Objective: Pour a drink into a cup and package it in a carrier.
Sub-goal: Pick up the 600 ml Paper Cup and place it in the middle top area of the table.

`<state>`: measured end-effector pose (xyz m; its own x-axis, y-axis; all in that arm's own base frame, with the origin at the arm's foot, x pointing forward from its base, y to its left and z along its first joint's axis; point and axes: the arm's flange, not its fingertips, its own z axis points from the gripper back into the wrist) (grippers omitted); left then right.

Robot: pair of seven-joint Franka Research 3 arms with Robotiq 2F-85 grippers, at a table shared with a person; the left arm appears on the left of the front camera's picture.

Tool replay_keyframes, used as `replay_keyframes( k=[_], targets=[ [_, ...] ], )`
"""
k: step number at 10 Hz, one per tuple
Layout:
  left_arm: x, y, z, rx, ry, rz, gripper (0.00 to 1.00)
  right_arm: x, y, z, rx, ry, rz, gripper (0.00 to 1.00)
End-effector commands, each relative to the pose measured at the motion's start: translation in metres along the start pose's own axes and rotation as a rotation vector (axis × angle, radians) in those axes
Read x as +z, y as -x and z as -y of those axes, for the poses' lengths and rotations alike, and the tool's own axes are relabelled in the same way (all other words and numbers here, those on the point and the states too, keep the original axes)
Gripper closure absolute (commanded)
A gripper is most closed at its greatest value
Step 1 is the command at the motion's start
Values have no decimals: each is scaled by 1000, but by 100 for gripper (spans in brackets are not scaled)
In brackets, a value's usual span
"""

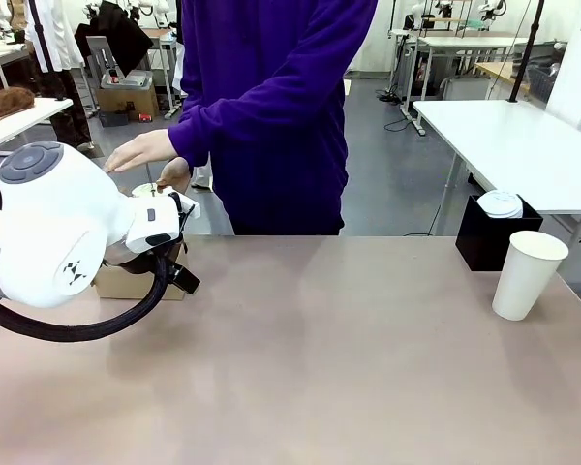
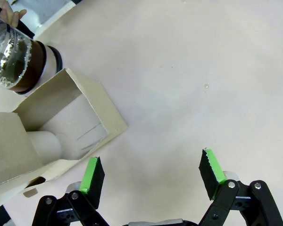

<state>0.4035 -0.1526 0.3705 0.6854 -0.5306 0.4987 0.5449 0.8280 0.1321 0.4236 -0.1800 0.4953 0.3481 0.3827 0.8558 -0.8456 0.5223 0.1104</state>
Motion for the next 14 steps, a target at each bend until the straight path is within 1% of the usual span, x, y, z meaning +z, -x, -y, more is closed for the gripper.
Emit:
replay_keyframes(
  k=[1, 2, 4, 6, 7, 10, 11, 12, 14],
  targets=[
    [0, 0, 0, 2, 1, 0, 0, 3, 59, 27, -15, -33, 177, 0],
    [0, 0, 0, 2, 1, 0, 0, 7, 93, 36, -12, -43, 258, 0],
    [0, 0, 0, 2, 1, 0, 0, 4, 137, 43, 9, -67, 390, 0],
    [0, 0, 0, 2, 1, 0, 0, -13, 176, 46, 19, -102, 477, 0],
    [0, 0, 0, 2, 1, 0, 0, -22, 188, 46, 31, -119, 489, 0],
    [0, 0, 0, 2, 1, 0, 0, -52, 207, 40, 70, -113, 516, 0],
    [0, 0, 0, 2, 1, 0, 0, -65, 211, 35, 70, -109, 512, 0],
    [0, 0, 0, 2, 1, 0, 0, -73, 213, 35, 47, -104, 506, 0],
    [0, 0, 0, 2, 1, 0, 0, -85, 214, 31, 51, -116, 502, 0]
  ],
)
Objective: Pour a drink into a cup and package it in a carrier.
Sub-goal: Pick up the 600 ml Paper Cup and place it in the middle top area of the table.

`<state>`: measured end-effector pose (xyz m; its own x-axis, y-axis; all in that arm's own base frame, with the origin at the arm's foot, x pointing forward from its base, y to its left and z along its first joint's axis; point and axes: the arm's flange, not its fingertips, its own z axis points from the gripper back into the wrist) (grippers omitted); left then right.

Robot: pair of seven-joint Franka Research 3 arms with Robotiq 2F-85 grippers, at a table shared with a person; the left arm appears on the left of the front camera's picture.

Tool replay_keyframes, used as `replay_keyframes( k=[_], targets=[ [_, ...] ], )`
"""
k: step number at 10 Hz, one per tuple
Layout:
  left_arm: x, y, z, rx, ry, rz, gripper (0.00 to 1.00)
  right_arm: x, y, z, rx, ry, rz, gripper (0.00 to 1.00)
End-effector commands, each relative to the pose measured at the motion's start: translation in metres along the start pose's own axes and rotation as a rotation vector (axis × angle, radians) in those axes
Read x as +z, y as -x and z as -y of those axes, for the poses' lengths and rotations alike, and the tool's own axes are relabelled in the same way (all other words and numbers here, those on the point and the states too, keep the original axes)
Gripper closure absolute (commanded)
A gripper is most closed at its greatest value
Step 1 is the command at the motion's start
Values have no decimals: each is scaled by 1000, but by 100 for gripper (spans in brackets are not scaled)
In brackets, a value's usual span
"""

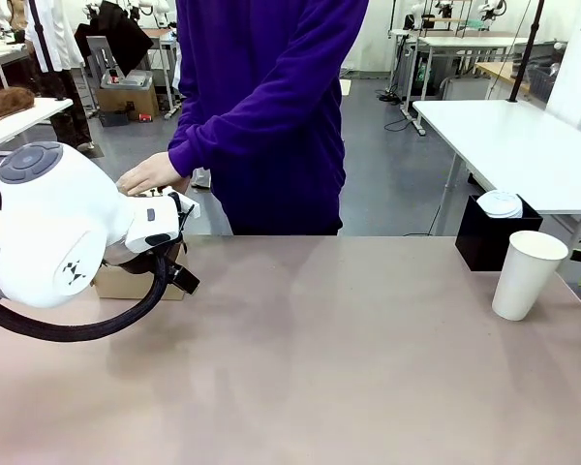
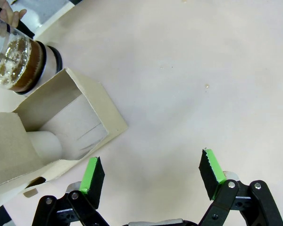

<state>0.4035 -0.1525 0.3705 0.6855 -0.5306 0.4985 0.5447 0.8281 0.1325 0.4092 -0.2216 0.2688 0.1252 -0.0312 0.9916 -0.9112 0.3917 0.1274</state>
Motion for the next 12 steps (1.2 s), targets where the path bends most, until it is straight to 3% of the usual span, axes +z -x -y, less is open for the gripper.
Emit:
replay_keyframes(
  k=[1, 8, 12],
  targets=[
    [0, 0, 0, 2, 1, 1, 0, -14, 7, -4, 39, 21, 0, 0],
    [0, 0, 0, 2, 1, 1, 0, -53, 22, -4, 16, 115, 27, 0],
    [0, 0, 0, 2, 1, 1, 0, -73, 27, -3, 14, 100, 6, 0]
  ],
)
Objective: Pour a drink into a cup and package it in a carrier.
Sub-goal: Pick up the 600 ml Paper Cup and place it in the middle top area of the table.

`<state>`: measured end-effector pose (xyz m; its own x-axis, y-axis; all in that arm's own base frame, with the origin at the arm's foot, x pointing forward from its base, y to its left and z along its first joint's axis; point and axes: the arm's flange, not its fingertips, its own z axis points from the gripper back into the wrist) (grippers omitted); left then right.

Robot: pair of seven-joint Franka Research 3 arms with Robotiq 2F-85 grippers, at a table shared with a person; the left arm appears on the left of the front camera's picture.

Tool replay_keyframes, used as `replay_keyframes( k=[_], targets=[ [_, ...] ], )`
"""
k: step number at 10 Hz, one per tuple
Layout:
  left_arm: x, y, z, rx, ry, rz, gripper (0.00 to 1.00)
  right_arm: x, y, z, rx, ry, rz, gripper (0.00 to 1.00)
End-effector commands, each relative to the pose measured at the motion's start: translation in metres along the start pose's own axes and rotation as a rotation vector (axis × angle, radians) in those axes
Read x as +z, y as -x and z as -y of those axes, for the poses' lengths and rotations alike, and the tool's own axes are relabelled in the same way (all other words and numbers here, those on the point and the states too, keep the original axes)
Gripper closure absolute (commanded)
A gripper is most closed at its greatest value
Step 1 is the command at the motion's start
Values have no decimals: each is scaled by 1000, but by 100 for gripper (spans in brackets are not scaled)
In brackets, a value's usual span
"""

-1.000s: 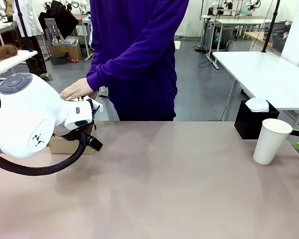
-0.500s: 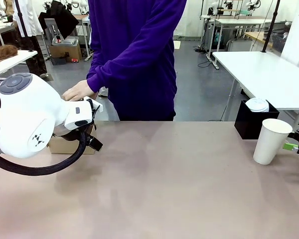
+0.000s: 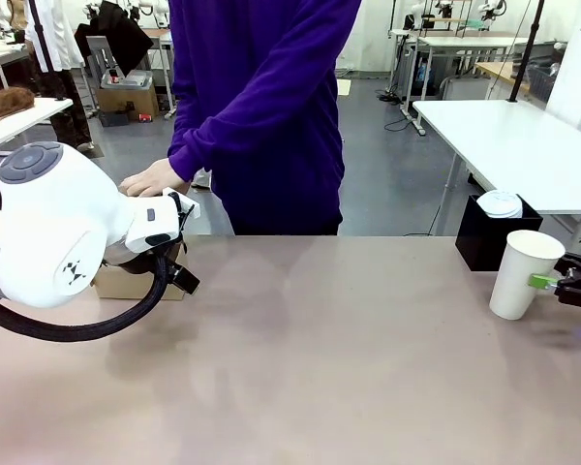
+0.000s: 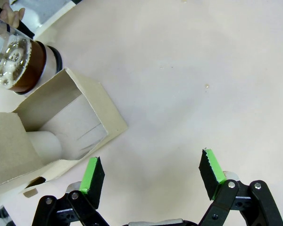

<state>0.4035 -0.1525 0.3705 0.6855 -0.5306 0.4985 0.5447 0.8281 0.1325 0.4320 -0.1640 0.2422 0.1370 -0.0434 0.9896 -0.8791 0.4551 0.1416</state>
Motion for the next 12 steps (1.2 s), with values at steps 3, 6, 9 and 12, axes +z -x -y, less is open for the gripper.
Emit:
replay_keyframes(
  k=[3, 6, 9, 12],
  targets=[
    [0, 0, 0, 2, 1, 1, 0, -33, 7, -4, 7, 42, -1, 0],
    [0, 0, 0, 2, 1, 1, 0, -44, 11, -4, 0, 33, 13, 0],
    [0, 0, 0, 2, 1, 1, 0, -38, 10, -2, -20, 6, -1, 20],
    [0, 0, 0, 2, 1, 1, 0, -38, 11, -2, -23, 5, -1, 20]
  ],
)
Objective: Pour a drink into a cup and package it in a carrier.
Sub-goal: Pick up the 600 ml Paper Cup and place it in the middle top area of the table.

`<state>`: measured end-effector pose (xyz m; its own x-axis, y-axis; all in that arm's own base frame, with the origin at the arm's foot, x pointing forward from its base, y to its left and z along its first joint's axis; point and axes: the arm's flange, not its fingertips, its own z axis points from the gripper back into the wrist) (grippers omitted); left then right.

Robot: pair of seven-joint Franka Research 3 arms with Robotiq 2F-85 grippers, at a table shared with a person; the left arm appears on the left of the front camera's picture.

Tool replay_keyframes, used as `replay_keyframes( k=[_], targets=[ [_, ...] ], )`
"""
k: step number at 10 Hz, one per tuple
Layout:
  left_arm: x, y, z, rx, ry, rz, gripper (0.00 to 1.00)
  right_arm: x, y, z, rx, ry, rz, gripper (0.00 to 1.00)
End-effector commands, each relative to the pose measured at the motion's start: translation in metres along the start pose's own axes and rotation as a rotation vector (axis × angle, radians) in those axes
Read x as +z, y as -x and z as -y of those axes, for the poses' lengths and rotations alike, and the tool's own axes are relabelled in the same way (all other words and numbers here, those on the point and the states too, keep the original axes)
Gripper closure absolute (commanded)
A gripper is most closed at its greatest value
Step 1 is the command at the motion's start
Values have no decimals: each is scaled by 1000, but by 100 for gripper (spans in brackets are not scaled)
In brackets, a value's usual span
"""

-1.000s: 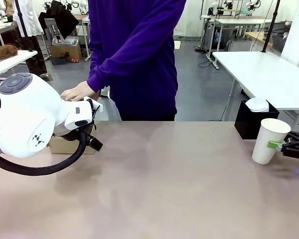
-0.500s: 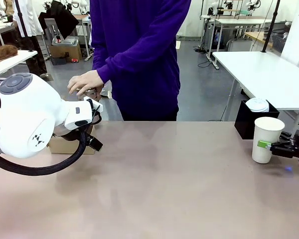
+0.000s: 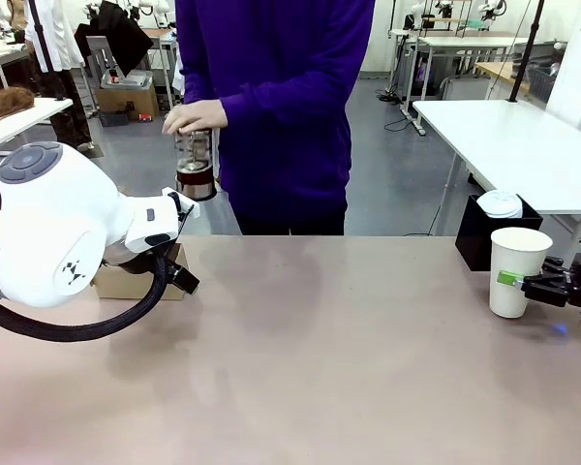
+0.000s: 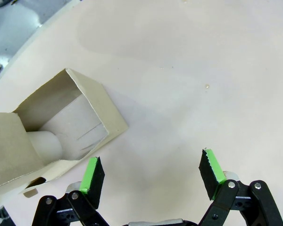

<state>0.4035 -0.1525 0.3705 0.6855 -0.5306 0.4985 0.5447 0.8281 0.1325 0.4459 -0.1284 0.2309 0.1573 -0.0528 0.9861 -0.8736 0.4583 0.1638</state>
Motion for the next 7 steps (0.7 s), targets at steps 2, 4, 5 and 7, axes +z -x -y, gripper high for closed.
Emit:
replay_keyframes(
  k=[2, 4, 5, 7],
  targets=[
    [0, 0, 0, 2, 1, 1, 0, -17, -45, -22, -21, 79, 49, 20],
    [0, 0, 0, 2, 1, 1, 0, -70, -81, -35, -31, 92, 57, 20],
    [0, 0, 0, 2, 1, 1, 0, -97, -92, -41, -45, 81, 61, 20],
    [0, 0, 0, 2, 1, 1, 0, -158, -104, -46, -65, 92, 34, 20]
  ],
)
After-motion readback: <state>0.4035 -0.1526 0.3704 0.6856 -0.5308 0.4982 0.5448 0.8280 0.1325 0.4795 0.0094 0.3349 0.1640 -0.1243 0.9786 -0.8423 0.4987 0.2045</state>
